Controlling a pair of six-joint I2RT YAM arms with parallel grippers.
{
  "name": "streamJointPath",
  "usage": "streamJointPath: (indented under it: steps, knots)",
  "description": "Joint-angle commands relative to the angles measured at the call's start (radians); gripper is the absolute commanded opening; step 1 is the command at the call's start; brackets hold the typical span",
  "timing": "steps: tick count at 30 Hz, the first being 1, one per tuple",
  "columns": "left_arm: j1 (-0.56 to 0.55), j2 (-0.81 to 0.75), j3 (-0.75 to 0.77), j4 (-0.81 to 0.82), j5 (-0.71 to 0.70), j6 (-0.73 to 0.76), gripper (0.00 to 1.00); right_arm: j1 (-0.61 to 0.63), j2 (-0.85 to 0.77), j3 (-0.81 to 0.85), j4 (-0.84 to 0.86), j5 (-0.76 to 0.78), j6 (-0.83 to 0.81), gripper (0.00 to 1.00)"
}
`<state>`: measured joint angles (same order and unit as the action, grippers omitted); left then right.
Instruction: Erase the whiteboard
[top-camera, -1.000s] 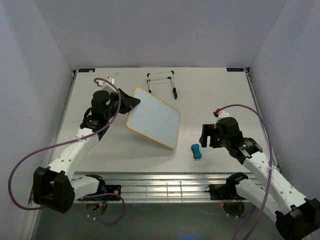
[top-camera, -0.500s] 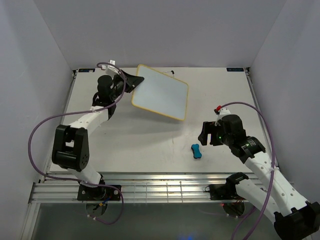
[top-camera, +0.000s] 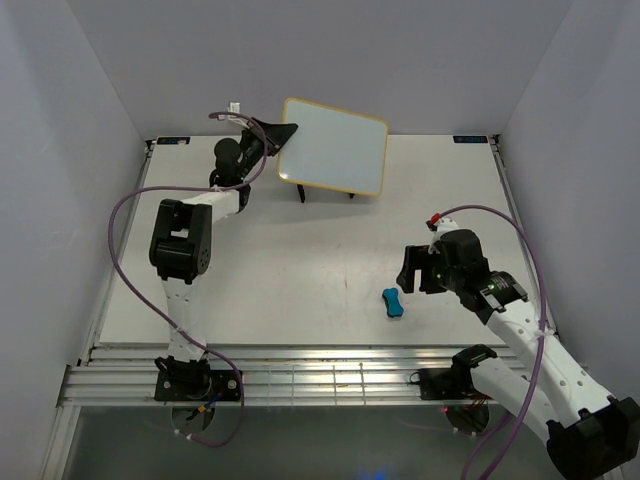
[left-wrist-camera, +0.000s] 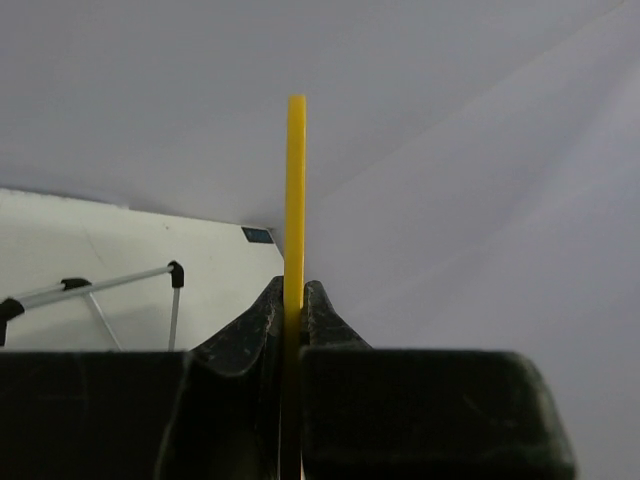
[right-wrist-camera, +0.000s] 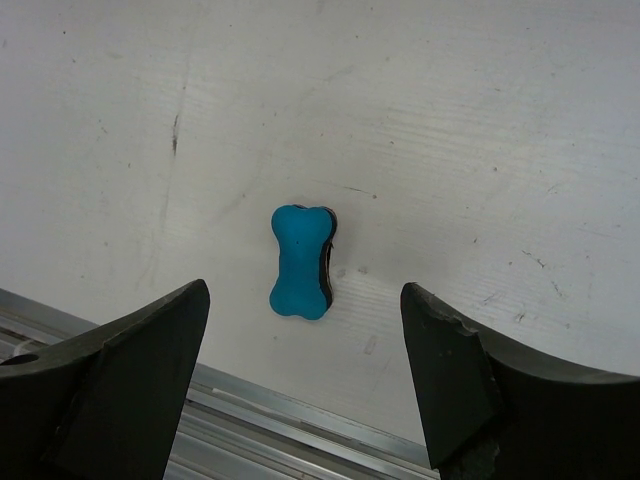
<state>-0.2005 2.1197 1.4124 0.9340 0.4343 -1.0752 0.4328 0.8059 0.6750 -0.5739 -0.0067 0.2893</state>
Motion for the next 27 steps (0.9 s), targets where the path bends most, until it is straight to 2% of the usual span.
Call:
streamJointPath:
  steps: [1,8,16,23,27]
  knots:
    - [0.024,0.066,0.132,0.196,-0.011,-0.074,0.0,-0.003,0.004,0.0,-0.003,0.002,0.007,0.83]
    - [0.068,0.274,0.321,0.374,0.001,-0.14,0.0,-0.003,0.045,0.0,-0.009,0.039,0.005,0.83]
    - [0.084,0.453,0.603,0.341,0.098,-0.092,0.0,-0.003,0.087,0.034,-0.012,0.043,0.004,0.82]
    - [0.096,0.56,0.704,0.41,0.181,-0.094,0.0,-0.003,0.118,0.043,-0.014,0.039,-0.009,0.82]
    - [0.098,0.591,0.712,0.457,0.196,-0.13,0.0,-0.005,0.134,0.047,-0.011,0.037,-0.016,0.82]
